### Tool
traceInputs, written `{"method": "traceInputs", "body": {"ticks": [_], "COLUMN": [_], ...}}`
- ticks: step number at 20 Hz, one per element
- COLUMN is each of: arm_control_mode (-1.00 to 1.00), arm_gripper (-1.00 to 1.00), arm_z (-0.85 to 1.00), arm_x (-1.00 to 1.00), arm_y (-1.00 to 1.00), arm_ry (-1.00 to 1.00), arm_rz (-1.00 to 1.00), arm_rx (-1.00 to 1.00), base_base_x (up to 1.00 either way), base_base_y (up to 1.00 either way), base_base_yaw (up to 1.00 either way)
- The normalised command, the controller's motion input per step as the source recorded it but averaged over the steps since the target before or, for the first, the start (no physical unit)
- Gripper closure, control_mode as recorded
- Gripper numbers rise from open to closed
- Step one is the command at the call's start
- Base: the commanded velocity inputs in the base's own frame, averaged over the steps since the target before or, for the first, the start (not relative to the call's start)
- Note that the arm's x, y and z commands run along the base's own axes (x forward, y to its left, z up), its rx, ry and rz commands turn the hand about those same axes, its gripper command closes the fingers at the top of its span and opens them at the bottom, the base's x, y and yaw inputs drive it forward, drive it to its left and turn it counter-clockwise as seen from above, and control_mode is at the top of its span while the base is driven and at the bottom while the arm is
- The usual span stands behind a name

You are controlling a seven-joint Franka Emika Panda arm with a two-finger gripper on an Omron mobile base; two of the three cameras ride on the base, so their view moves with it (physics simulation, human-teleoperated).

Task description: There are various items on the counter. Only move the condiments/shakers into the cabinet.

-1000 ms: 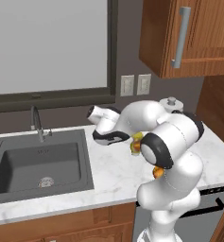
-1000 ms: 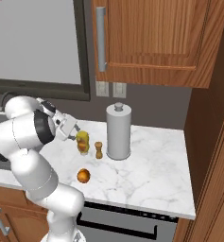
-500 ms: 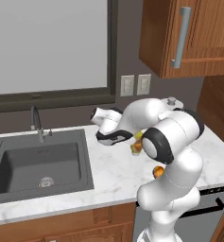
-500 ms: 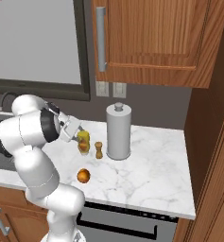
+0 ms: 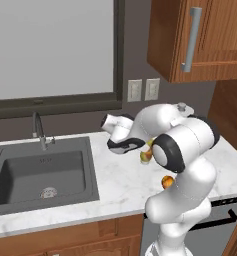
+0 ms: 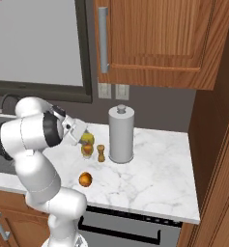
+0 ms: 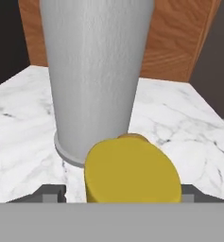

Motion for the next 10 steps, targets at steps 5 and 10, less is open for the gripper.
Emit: {"method": "traceInputs", "body": {"ticks": [5,10], "arm_control_mode": [-1.0,-1.0], "arm_gripper": [1.0,1.0], "arm_z": [0.15,0.94], "arm_x": [-0.41,-0.8], "arm_y": [-0.01,0.07], "arm_ry": [0.0,-0.14], "arm_rz": [0.0,0.12], "arm_rx": [0.0,0.07], "base_base_x": [0.0,0.0], "base_base_y": [0.0,0.0], "base_base_yaw": [0.0,0.0]}}
